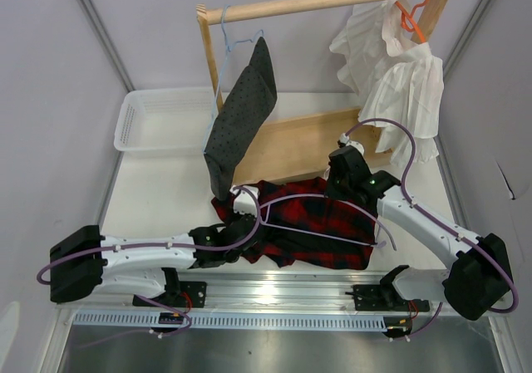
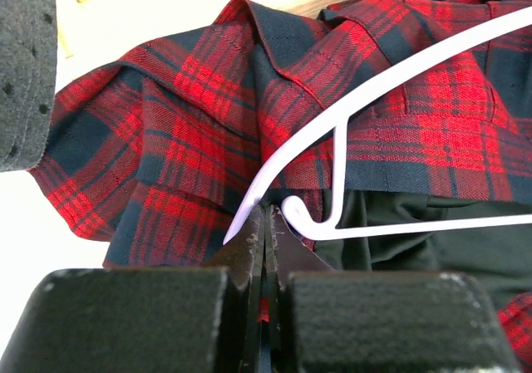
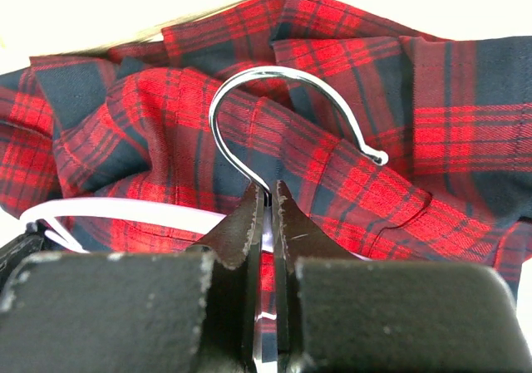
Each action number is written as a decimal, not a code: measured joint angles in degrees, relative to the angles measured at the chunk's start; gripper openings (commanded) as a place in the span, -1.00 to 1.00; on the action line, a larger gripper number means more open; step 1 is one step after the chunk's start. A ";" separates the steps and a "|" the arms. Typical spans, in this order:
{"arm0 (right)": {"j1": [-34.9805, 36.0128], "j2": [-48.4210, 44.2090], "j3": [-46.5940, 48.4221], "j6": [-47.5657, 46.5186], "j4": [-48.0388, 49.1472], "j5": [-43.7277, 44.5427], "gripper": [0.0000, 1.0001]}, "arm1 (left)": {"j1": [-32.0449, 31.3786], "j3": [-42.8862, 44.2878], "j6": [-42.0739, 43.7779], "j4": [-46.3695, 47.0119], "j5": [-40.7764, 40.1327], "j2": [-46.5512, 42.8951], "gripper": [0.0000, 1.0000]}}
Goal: Place the skirt on the hanger
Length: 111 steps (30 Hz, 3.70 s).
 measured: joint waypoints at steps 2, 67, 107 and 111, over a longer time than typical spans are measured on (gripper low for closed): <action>-0.02 0.00 0.00 0.00 0.00 -0.57 -1.00 | 0.04 -0.33 0.04 0.59 -0.26 0.13 -1.00; 1.20 -5.49 0.00 4.74 0.76 -6.14 -1.00 | 3.06 -14.82 2.99 8.90 1.40 -26.53 -1.00; -1.27 -2.75 0.33 5.03 -0.87 -14.14 -1.00 | 3.15 -23.65 14.27 29.83 -2.08 -20.61 -1.00; -1.79 -1.88 1.09 5.09 -0.90 -16.94 -1.00 | 3.15 -25.35 18.34 37.44 -2.95 -18.16 -1.00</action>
